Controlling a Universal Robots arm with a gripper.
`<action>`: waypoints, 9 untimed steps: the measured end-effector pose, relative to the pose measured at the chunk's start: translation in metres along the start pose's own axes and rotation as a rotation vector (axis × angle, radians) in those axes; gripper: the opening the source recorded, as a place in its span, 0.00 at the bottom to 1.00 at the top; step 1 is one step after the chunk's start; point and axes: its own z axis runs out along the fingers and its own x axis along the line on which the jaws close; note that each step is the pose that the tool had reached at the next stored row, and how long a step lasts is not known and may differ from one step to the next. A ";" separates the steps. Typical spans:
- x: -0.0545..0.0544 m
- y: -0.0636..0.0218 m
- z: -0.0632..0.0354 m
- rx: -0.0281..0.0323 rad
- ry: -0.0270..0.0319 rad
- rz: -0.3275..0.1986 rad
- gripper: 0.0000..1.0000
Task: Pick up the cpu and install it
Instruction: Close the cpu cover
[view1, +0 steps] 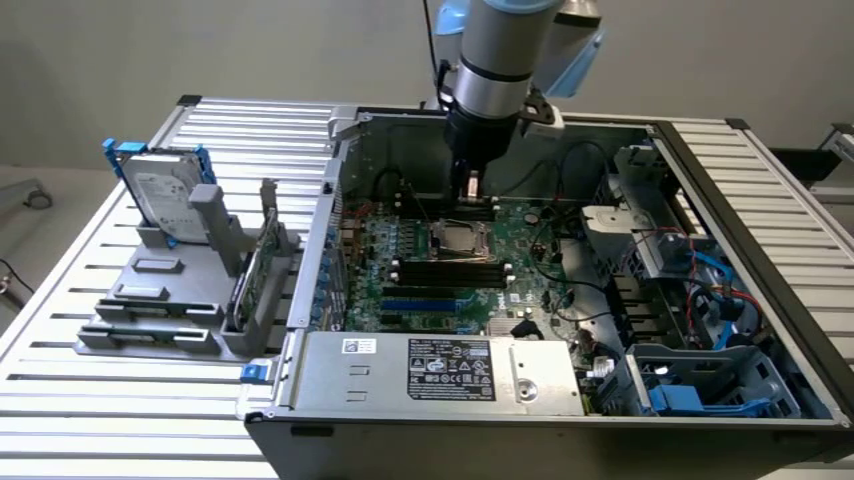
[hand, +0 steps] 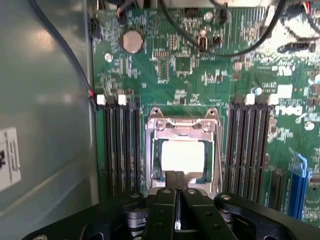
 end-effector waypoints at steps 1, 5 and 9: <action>0.000 -0.0024 0.0010 0.0028 0.0000 0.000 0.11; -0.001 -0.0099 0.0050 0.0179 0.0000 0.002 0.11; -0.007 -0.0128 0.0093 0.0298 -0.0001 0.003 0.11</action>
